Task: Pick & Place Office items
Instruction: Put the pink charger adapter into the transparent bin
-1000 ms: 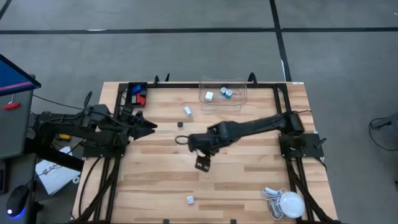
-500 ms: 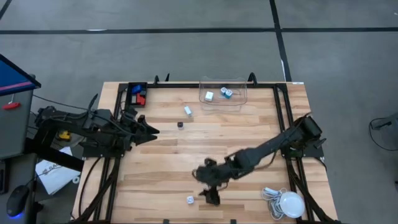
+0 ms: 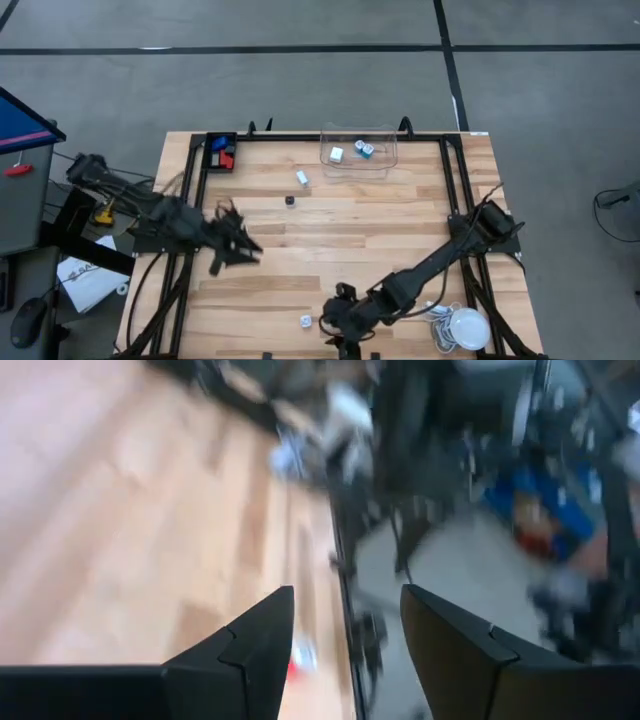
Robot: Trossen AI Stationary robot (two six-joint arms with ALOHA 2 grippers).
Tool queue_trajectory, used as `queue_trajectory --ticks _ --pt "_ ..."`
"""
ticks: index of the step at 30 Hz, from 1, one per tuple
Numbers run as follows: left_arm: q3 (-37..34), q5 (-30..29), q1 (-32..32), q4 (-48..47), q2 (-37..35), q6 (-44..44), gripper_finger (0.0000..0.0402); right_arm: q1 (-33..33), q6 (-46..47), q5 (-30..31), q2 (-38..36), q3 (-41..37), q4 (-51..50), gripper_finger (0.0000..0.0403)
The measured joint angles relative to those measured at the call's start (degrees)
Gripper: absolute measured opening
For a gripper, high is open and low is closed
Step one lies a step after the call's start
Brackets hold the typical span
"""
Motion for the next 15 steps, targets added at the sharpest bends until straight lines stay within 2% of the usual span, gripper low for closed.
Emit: queue_trajectory --ticks 3,9,12,15 --pt "0.0 -2.1 -7.3 1.9 6.4 -0.9 0.0182 1.7 4.7 4.0 -1.3 0.0 -0.2 0.0268" --pt "0.5 -11.1 -19.3 11.7 21.7 -0.9 0.0182 4.9 15.3 12.6 -4.1 0.0 0.1 0.0268" --pt "4.1 -14.1 -22.9 12.0 29.7 1.2 0.0182 6.2 20.2 18.1 -6.0 0.0 0.6 0.0268" --pt "9.6 -16.1 -25.1 12.3 37.6 6.9 0.0182 7.1 23.1 23.6 -7.4 0.0 1.3 0.0268"
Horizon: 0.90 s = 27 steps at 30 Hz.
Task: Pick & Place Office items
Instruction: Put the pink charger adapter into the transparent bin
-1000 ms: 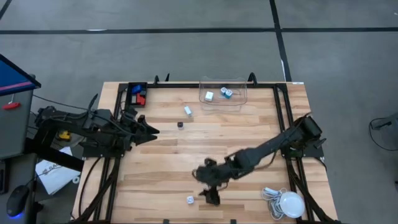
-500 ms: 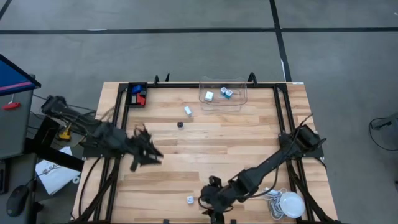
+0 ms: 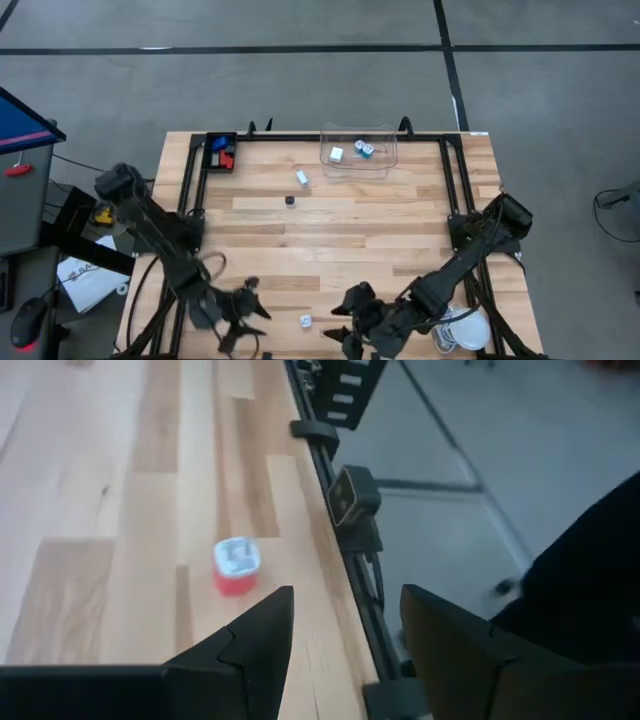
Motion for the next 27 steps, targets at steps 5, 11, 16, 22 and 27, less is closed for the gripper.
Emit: queue_trajectory --ticks 5,11,16,22,27 --pt "6.9 -5.3 -0.5 -1.7 10.2 4.4 0.0184 1.7 1.6 5.9 -2.1 0.0 0.1 0.0268" --pt "8.7 -10.2 1.6 1.4 18.0 4.3 0.0218 3.5 3.0 6.9 -2.4 0.0 -0.1 0.0268" --pt "8.6 -11.1 4.0 2.8 22.1 4.1 0.0254 5.2 5.9 7.7 -2.4 0.0 -1.4 0.0268" --pt "8.6 -10.1 7.2 12.0 25.5 4.1 0.0280 7.3 8.5 10.3 -2.4 0.0 -1.6 0.0268" --pt "8.6 -9.2 7.5 13.4 26.9 4.1 0.0283 8.4 9.8 10.5 -2.4 0.0 -1.4 0.0268"
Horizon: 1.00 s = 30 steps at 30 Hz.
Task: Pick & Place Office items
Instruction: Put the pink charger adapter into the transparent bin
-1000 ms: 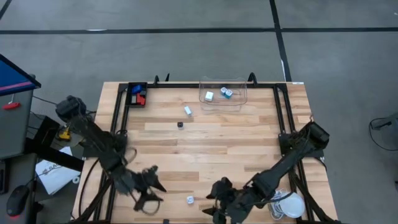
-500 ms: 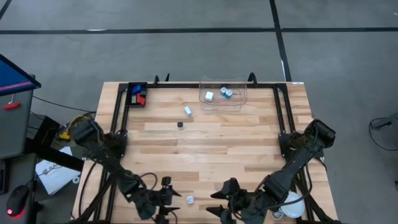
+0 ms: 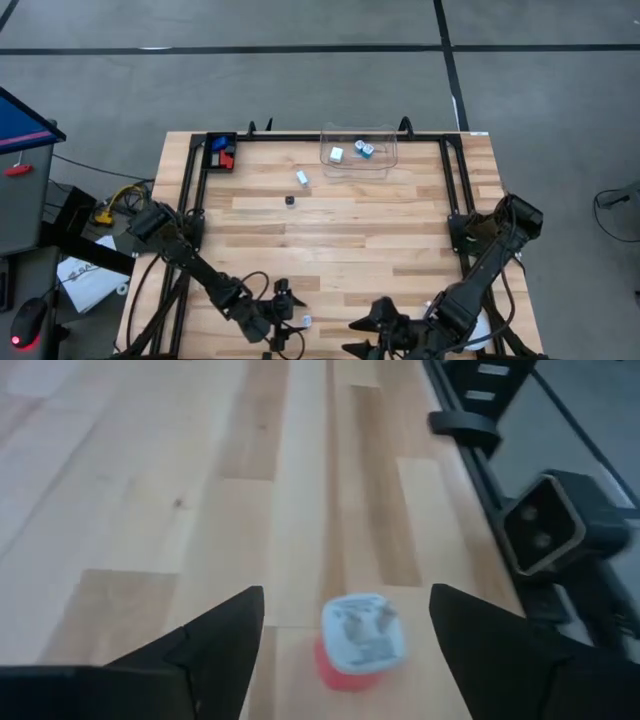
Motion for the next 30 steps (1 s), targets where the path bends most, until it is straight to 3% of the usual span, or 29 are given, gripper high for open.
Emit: queue_trajectory --ticks 8,18,22,27,30 --pt "0.0 3.0 0.2 0.5 0.3 1.5 0.0282 0.8 0.3 1.2 0.0 0.0 -0.8 0.0268" --pt "0.0 4.9 2.6 6.5 7.0 0.6 0.0277 0.7 2.3 0.9 0.0 0.0 -2.4 0.0268" --pt "0.0 6.7 4.0 6.8 8.0 -1.5 0.0241 0.8 3.8 0.9 0.0 0.0 -3.0 0.0268" --pt "0.0 7.7 5.5 6.3 6.6 -1.4 0.0135 0.8 4.4 0.9 0.0 0.0 -3.0 0.0268" --pt "0.0 7.6 7.3 5.8 4.1 -0.7 0.0137 0.4 4.4 1.0 0.0 0.0 -3.4 0.0268"
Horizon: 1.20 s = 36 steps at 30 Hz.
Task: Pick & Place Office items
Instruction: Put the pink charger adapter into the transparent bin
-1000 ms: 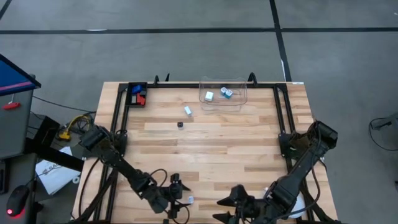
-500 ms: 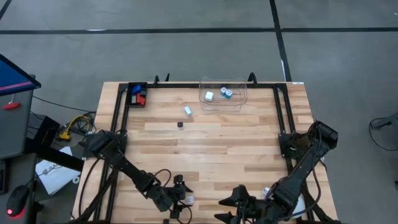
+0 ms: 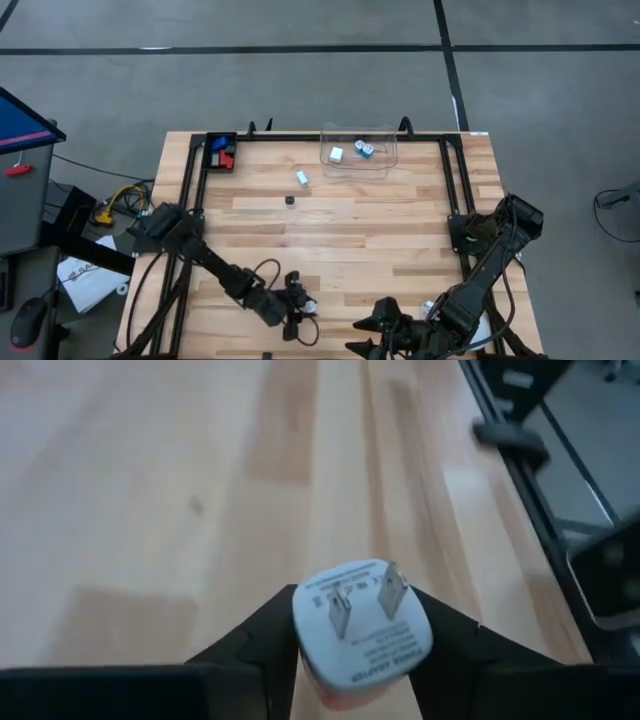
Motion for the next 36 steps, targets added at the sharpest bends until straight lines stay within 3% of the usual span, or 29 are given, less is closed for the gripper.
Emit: queue_trajectory --ticks 6,13,20,27,36 --pt "0.0 -0.9 6.6 -1.1 -8.5 4.6 0.0133 -1.4 0.3 0.9 0.0 0.0 -1.4 0.0268" --pt "0.0 -1.3 22.1 -3.6 -23.9 11.4 0.0127 -2.4 0.4 6.1 -2.0 0.0 -4.2 0.0268" --pt "2.6 14.8 42.9 -8.2 -31.2 18.3 0.0126 -2.4 6.2 17.8 -9.1 0.0 -19.2 0.0268" --pt "16.4 27.1 55.6 -15.3 -22.4 24.4 0.0126 -5.3 8.1 21.4 -16.0 0.0 -30.9 0.0268" --pt "35.9 34.5 59.9 -20.3 -4.5 25.1 0.0126 -8.7 5.9 21.8 -18.3 0.0 -32.7 0.0268"
